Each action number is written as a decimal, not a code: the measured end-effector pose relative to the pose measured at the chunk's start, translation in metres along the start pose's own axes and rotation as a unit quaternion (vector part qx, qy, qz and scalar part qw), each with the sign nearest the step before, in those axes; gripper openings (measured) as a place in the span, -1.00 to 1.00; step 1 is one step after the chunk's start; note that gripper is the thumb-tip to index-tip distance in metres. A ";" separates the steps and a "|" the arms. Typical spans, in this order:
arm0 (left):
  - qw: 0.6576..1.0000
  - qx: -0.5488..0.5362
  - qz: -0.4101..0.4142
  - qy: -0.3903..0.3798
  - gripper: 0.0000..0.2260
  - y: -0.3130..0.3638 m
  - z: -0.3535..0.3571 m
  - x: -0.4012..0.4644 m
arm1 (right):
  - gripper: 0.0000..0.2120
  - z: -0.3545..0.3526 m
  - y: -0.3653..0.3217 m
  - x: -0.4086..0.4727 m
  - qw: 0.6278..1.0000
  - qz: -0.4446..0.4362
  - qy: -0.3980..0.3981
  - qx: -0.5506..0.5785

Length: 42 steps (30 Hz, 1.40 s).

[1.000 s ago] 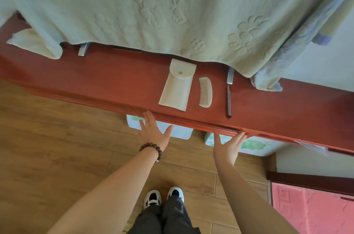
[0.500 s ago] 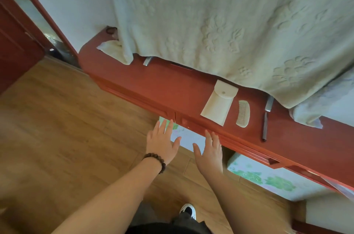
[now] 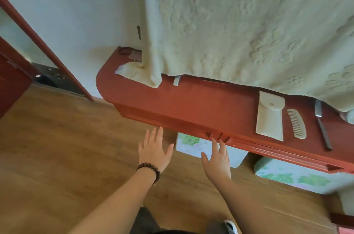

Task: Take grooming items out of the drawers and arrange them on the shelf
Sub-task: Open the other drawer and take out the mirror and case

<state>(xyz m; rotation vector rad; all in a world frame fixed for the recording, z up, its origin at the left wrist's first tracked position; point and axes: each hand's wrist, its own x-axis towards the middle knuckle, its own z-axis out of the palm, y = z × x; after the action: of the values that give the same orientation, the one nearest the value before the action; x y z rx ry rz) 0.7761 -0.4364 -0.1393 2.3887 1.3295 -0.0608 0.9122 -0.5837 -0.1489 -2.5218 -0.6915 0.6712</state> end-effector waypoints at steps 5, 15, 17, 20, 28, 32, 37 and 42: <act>1.000 0.011 0.013 -0.024 -0.35 -0.088 -0.040 0.037 | -0.39 0.043 -0.067 -0.012 0.990 0.102 0.044 0.081; 0.975 -0.178 -0.116 -0.060 -0.09 -0.147 -0.074 0.100 | -0.18 0.054 -0.096 -0.001 0.948 0.208 0.108 0.215; 0.958 -0.235 -0.156 -0.059 -0.03 -0.146 -0.073 0.117 | -0.10 0.050 -0.090 0.013 0.938 0.219 0.122 0.241; 0.935 -0.271 -0.224 -0.039 -0.05 -0.141 -0.073 0.139 | 0.05 0.046 -0.081 0.035 0.922 0.225 0.160 0.272; 0.920 -0.335 -0.202 -0.002 -0.06 -0.144 -0.051 0.173 | 0.21 0.061 -0.068 0.071 0.887 0.231 0.199 0.347; 0.904 -0.378 -0.192 0.053 -0.11 -0.144 -0.041 0.171 | 0.14 0.071 -0.059 0.080 0.880 0.213 0.215 0.365; 0.906 -0.374 -0.188 0.064 -0.13 -0.151 -0.037 0.155 | 0.14 0.075 -0.050 0.069 0.882 0.212 0.210 0.364; 0.910 -0.366 -0.185 0.062 -0.14 -0.159 -0.038 0.138 | -0.02 0.072 -0.040 0.050 0.883 0.210 0.230 0.351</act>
<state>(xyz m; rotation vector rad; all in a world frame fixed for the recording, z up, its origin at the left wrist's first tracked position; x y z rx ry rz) 0.7143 -0.2376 -0.1878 1.5192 1.5037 0.4179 0.8963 -0.5049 -0.2015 -2.0041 0.2559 0.3323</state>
